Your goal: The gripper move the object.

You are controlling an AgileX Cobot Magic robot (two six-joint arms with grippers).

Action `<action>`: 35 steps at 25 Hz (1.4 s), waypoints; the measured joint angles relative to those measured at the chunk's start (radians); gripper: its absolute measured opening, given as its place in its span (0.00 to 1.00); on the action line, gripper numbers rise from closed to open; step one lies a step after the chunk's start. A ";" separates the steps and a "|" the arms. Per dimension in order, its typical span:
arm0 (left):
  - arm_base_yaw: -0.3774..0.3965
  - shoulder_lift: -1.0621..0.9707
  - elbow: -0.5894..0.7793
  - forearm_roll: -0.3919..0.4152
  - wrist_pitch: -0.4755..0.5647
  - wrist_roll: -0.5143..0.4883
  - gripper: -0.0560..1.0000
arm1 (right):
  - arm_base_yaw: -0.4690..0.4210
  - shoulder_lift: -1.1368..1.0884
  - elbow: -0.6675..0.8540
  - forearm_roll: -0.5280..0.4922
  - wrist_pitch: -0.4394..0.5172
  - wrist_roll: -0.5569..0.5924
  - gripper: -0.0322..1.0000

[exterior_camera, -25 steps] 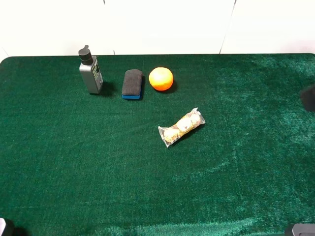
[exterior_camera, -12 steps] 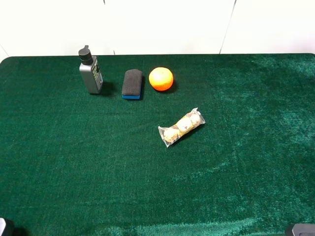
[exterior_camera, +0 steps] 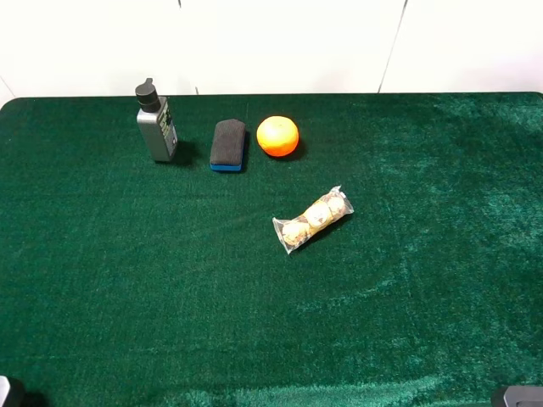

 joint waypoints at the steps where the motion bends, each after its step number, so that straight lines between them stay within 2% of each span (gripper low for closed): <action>1: 0.000 0.000 0.000 0.000 0.000 0.000 0.98 | 0.000 0.000 0.004 0.000 -0.010 0.000 0.70; 5: 0.000 0.000 0.000 0.000 0.000 0.000 0.98 | 0.000 -0.001 0.007 0.000 -0.038 0.000 0.70; 35: 0.000 0.000 0.000 0.000 0.000 0.000 0.98 | 0.000 -0.001 0.019 -0.001 -0.038 0.000 0.70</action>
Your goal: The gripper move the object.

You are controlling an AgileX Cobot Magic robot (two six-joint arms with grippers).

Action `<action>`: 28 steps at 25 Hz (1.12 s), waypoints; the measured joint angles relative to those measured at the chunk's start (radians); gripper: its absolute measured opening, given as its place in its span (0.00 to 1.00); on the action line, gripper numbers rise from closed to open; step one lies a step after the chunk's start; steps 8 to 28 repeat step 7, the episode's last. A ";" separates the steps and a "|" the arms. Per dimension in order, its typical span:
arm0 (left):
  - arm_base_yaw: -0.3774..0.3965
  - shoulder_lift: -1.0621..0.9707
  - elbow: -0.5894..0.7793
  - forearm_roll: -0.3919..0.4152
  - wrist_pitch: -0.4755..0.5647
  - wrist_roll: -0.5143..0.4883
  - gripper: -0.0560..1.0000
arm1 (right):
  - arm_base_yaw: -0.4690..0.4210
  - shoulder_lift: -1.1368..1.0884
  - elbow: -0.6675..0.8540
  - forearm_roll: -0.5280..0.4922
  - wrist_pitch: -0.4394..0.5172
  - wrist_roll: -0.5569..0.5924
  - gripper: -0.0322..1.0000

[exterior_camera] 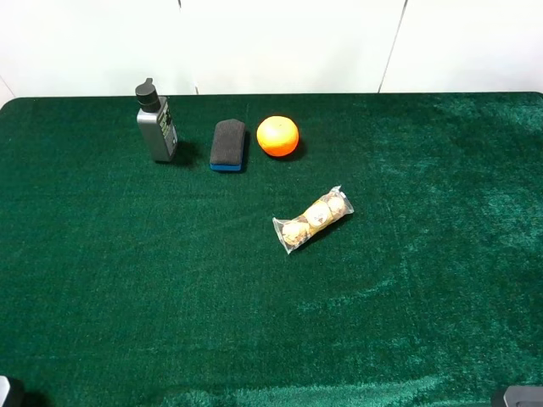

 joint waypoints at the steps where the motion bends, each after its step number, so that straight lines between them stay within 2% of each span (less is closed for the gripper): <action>1: 0.000 0.000 0.000 0.000 0.000 0.000 0.98 | 0.000 0.000 0.000 0.000 0.000 0.000 0.70; 28: 0.000 0.000 0.000 0.000 0.000 0.000 0.98 | 0.000 0.000 0.000 0.000 0.000 0.000 0.70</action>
